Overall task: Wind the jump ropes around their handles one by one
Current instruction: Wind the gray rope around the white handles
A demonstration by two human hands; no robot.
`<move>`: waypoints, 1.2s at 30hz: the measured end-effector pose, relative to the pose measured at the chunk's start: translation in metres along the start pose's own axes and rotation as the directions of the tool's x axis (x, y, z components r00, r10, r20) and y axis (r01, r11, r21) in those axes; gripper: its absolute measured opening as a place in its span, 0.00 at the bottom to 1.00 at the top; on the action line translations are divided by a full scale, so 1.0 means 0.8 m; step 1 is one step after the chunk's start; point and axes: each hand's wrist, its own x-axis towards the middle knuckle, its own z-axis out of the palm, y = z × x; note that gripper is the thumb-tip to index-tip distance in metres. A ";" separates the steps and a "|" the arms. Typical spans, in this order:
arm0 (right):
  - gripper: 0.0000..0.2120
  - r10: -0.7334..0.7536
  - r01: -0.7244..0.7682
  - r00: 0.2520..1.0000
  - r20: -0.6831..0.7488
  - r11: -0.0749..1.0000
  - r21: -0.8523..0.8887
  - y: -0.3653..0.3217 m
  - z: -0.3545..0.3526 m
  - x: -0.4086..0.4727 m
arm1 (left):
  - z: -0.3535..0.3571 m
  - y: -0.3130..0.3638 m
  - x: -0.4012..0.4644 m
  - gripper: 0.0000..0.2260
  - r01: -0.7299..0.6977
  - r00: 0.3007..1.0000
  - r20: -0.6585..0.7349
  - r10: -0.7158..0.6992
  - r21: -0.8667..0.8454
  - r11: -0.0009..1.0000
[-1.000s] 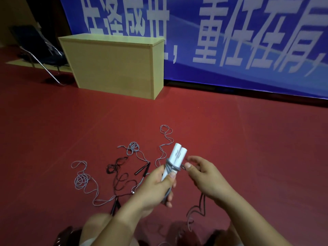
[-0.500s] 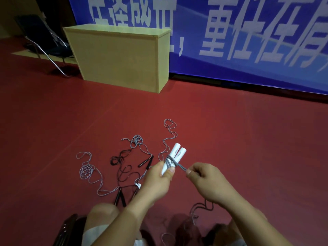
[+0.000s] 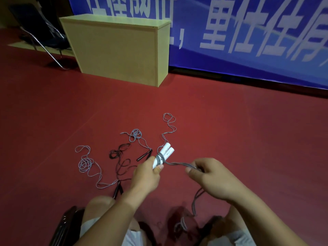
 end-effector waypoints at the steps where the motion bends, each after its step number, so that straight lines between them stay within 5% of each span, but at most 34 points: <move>1: 0.19 -0.041 0.041 0.999 -0.004 0.999 0.020 0.000 -0.001 0.000 | 0.001 -0.003 0.000 0.11 -0.008 0.998 0.061 0.008 -0.007 1.000; 11: 0.13 -0.250 0.238 0.964 -0.095 0.963 -0.127 -0.015 -0.028 0.023 | -0.010 0.025 -0.019 0.06 -0.263 0.934 0.297 0.196 0.206 0.943; 17: 0.12 -0.293 0.252 0.930 -0.223 0.948 -0.196 -0.008 -0.048 0.052 | -0.035 0.055 -0.032 0.07 -0.426 0.801 0.456 0.388 -0.020 0.904; 26: 0.04 -0.041 0.110 0.984 -0.172 0.904 0.414 0.009 -0.041 0.071 | -0.065 0.081 -0.045 0.04 -0.424 0.680 0.423 0.599 -0.439 0.792; 30: 0.04 0.012 0.049 0.996 -0.091 0.769 0.637 0.022 -0.017 0.065 | -0.065 0.079 -0.049 0.08 -0.355 0.704 0.352 0.617 -0.579 0.734; 36: 0.12 0.074 -0.022 0.990 -0.116 0.918 0.397 0.031 0.007 0.049 | -0.061 0.069 -0.041 0.05 -0.305 0.839 0.168 0.518 -0.643 0.702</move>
